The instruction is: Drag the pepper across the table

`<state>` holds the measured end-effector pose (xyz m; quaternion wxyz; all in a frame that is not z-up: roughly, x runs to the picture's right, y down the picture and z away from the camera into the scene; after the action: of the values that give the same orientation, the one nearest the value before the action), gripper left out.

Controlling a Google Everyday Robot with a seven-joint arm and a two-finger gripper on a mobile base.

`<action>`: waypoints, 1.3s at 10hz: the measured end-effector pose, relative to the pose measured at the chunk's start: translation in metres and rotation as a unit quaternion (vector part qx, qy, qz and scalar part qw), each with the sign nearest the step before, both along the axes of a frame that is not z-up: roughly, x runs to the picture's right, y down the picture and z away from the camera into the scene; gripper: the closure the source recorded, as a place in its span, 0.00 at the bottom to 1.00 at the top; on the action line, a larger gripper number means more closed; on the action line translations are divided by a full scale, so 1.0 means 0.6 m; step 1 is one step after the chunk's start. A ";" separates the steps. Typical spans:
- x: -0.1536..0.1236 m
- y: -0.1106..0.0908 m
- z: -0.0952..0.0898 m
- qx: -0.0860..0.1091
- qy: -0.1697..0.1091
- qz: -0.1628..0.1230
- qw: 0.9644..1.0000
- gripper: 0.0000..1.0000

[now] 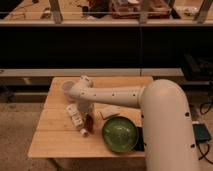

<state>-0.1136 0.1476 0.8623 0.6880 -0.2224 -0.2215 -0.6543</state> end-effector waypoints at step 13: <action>-0.140 0.057 -0.078 -0.011 0.024 -0.047 0.999 0.84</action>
<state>-0.1976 0.1818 0.8158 0.6589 -0.2558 -0.2017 -0.6780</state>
